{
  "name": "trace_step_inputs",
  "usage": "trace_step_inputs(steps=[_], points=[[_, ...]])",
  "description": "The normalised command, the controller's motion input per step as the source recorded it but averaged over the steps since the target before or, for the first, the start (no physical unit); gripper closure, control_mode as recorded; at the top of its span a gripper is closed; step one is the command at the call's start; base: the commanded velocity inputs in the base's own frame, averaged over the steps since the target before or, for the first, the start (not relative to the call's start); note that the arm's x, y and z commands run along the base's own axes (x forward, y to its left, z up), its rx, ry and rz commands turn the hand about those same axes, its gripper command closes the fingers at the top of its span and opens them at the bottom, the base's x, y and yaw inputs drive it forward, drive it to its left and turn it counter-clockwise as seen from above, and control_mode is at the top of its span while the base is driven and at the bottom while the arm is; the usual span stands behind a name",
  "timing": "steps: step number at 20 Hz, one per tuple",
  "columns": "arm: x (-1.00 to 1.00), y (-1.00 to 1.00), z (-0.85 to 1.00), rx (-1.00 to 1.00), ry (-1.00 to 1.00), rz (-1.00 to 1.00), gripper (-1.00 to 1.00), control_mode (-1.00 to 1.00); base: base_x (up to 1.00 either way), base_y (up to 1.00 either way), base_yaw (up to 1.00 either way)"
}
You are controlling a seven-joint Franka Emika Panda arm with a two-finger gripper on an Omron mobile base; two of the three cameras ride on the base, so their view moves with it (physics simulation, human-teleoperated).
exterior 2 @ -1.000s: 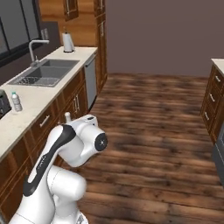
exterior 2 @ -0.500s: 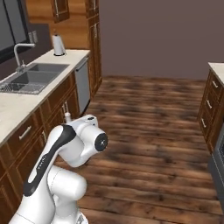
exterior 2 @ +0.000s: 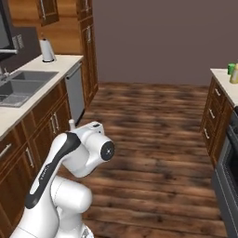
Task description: Place the drinks on the dining counter in a tight cluster.
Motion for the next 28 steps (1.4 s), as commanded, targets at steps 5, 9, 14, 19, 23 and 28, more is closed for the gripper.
trace_step_inputs(steps=[5,9,14,19,23,28], points=[[0.00,0.00,0.00,0.00,0.00,0.00,1.00,1.00,0.63,-0.35,0.00],[0.00,0.00,0.00,0.00,0.00,0.00,1.00,1.00,0.69,-0.36,0.01],[0.00,0.00,0.00,0.00,0.00,0.00,1.00,1.00,0.70,-0.37,0.01],[0.00,0.00,0.00,0.00,0.00,0.00,1.00,1.00,0.72,-0.35,0.01],[0.00,0.00,0.00,0.00,0.00,0.00,1.00,1.00,0.70,-0.31,0.00],[0.00,0.00,0.00,0.00,0.00,0.00,1.00,1.00,0.73,-0.26,0.00]])
